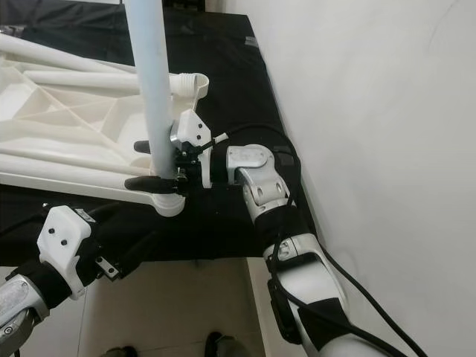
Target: Building children table
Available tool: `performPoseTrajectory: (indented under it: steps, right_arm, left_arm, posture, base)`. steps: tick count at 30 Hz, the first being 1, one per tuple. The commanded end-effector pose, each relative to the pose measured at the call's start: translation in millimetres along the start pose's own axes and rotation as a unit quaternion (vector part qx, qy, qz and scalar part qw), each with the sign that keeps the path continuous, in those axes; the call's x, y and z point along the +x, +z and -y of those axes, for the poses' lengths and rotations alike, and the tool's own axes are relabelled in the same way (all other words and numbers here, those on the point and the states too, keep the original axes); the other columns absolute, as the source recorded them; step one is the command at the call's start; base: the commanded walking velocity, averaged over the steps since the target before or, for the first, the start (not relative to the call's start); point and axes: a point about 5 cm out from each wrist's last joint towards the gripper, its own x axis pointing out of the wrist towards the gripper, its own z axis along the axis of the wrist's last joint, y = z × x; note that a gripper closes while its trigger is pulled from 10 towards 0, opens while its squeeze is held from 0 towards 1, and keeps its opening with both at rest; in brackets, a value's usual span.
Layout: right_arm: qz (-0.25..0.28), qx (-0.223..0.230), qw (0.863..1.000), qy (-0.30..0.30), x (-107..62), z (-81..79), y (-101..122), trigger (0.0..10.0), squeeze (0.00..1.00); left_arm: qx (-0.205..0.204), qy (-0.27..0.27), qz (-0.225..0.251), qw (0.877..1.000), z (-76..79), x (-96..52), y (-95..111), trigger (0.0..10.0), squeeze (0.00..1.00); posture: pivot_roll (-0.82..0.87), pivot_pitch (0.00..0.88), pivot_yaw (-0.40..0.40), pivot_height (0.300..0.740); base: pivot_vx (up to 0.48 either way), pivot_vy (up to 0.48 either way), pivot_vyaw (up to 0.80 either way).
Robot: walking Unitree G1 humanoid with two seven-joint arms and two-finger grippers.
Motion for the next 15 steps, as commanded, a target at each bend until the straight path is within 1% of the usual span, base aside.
performPoseTrajectory:
  steps: [1, 3, 4, 10, 12, 13, 14, 15]
  right_arm:
    - [0.0, 0.007, 0.999, 0.036, 5.6, -2.5, -2.2, 8.0, 0.0]
    - [0.001, 0.01, 0.999, 0.039, 5.5, -0.9, -1.9, 8.0, 0.0]
    - [-0.005, 0.008, 0.999, 0.046, 5.2, 0.6, -3.8, 0.0, 0.0]
    - [-0.016, 0.004, 0.999, 0.049, 4.6, 0.8, -7.1, 0.0, 0.0]
    - [-0.02, 0.011, 1.0, -0.003, -0.2, 3.1, -14.1, 0.0, 0.0]
    - [-0.02, 0.011, 1.0, -0.003, -0.2, 3.1, -14.1, 0.0, 0.0]
    - [-0.029, 0.016, 0.998, -0.054, -1.8, 6.0, -19.9, 0.0, 0.0]
    - [-0.029, 0.016, 0.998, -0.054, -1.8, 6.0, -19.9, 0.0, 0.0]
  left_arm:
    - [-0.001, -0.002, -0.009, 1.0, 1.8, -0.7, -3.5, 10.0, 0.0]
    - [-0.001, -0.002, -0.009, 1.0, 1.8, -0.7, -3.4, 10.0, 0.0]
    - [-0.001, -0.001, -0.008, 1.0, 1.9, -0.7, -3.2, 10.0, 0.0]
    - [-0.001, 0.0, -0.008, 1.0, 2.4, -0.8, -3.0, 10.0, 0.0]
    - [-0.003, -0.002, -0.008, 1.0, 3.5, -0.9, -3.1, 10.0, 0.0]
    - [-0.003, -0.002, -0.008, 1.0, 3.5, -0.9, -3.1, 10.0, 0.0]
    - [-0.003, -0.003, -0.008, 1.0, 3.9, -1.0, -3.0, 10.0, 0.0]
    - [-0.003, -0.003, -0.008, 1.0, 3.9, -1.0, -3.0, 10.0, 0.0]
  posture:
    - [0.18, 0.215, -0.148, 0.74]
    - [0.18, 0.215, -0.148, 0.74]
    - [0.18, 0.217, -0.149, 0.74]
    - [0.18, 0.219, -0.149, 0.74]
    - [0.17, 0.223, -0.149, 0.74]
    - [0.17, 0.223, -0.149, 0.74]
    - [0.17, 0.225, -0.15, 0.74]
    - [0.17, 0.225, -0.15, 0.74]
  base:
    - [0.0, 0.0, 0.0]
    - [0.0, 0.0, 0.0]
    - [0.0, 0.0, 0.0]
    - [0.0, 0.0, 0.0]
    - [0.0, 0.0, 0.0]
    - [0.0, 0.0, 0.0]
    - [0.0, 0.0, 0.0]
    - [0.0, 0.0, 0.0]
